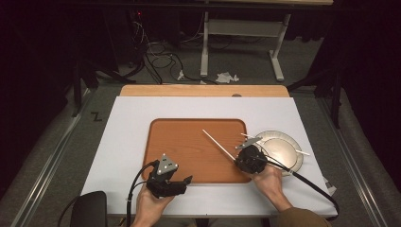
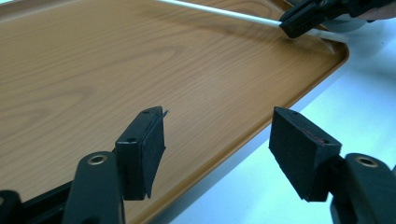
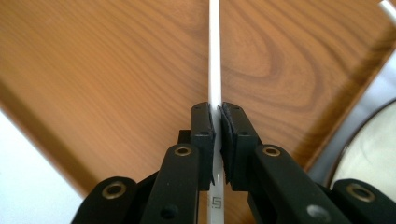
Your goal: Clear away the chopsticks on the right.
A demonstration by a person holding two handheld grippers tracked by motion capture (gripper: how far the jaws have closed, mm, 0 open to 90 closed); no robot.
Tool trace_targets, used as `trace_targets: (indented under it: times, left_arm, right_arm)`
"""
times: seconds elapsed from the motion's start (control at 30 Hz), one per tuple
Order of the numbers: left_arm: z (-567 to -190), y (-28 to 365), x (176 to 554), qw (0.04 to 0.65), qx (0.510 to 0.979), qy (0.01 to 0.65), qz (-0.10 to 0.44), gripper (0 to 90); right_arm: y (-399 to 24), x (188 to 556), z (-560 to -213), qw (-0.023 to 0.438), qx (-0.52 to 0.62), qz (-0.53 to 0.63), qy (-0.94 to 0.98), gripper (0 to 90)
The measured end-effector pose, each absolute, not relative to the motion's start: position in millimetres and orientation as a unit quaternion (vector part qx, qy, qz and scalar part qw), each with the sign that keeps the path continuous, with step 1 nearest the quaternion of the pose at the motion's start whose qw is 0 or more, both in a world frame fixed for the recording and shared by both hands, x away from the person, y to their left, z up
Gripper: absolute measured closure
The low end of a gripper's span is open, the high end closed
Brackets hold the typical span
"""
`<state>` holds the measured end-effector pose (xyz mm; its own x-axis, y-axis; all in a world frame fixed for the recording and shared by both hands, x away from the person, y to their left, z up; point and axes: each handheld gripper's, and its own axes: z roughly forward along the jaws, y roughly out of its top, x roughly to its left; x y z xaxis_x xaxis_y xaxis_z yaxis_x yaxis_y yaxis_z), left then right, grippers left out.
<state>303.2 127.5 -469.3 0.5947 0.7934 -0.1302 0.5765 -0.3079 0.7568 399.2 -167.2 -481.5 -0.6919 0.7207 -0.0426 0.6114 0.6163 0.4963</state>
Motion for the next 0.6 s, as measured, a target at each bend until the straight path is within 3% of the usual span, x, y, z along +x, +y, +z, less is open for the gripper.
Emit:
trace_targets:
  times: [0.3,0.6]
  left_arm:
    - [-470.3,131.5,297.8,0.398,0.793,0.440,0.140,35.9]
    - [-470.5,131.9,297.0,0.397,0.792,0.442,0.141,35.9]
  right_arm:
    - [-159.9,408.5,-487.3,0.111,0.372,0.222,0.895,82.8]
    - [-161.9,411.8,-487.0,0.140,0.391,0.205,0.886,83.9]
